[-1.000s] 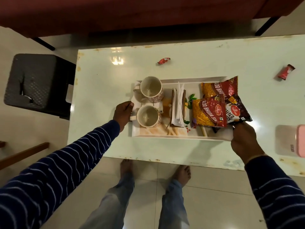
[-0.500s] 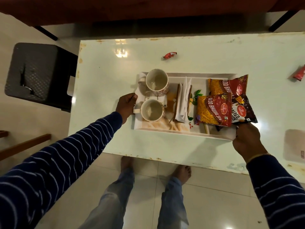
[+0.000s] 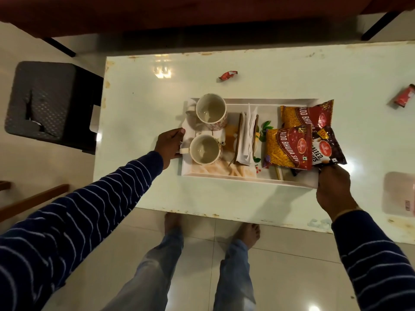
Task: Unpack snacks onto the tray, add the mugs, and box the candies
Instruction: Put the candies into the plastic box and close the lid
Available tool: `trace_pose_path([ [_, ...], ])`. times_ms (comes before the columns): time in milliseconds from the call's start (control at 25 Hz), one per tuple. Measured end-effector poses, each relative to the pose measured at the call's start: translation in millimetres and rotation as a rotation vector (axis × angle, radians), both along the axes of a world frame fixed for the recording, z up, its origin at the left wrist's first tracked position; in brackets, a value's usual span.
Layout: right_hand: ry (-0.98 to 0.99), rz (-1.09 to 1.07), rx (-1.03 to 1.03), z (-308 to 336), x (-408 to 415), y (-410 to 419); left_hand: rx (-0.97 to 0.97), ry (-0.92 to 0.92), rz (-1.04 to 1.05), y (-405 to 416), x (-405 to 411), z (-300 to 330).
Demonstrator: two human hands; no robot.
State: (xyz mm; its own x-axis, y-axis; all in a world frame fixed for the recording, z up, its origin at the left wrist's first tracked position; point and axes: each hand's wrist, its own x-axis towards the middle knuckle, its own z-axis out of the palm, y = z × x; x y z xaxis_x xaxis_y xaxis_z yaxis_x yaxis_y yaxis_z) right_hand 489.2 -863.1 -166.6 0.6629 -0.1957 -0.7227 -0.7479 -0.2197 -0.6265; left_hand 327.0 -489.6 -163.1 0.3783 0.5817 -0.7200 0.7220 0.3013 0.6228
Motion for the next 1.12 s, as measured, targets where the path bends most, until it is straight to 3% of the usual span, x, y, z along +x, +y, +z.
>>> trace_pose_path([
  [200, -0.088, 0.078, -0.017, 10, -16, -27, -0.067, -0.005, 0.219, -9, -16, 12],
  [320, -0.108, 0.034, -0.009, 25, -18, -59, -0.003, 0.037, 0.227, -20, -29, 30],
  [400, -0.119, 0.019, 0.007, 39, -11, -83, 0.178, 0.072, 0.154, -25, -26, 47],
  [520, -0.176, -0.036, -0.009, 67, 6, -119, 0.715, 0.147, -0.092, -40, -3, 88],
  [600, -0.199, -0.082, -0.061, 79, 17, -141, 0.846, -0.042, -0.145, -61, 19, 114],
  [760, -0.217, -0.039, -0.19, 93, 27, -178, 0.71, -0.335, -0.165, -137, 67, 136],
  [960, -0.316, 0.222, -0.517, 91, 28, -201, 0.495, -0.628, -0.452, -267, 113, 126],
  [1120, -0.334, 0.489, -0.698, 74, 29, -207, 0.212, -0.577, -0.844, -361, 131, 93],
])
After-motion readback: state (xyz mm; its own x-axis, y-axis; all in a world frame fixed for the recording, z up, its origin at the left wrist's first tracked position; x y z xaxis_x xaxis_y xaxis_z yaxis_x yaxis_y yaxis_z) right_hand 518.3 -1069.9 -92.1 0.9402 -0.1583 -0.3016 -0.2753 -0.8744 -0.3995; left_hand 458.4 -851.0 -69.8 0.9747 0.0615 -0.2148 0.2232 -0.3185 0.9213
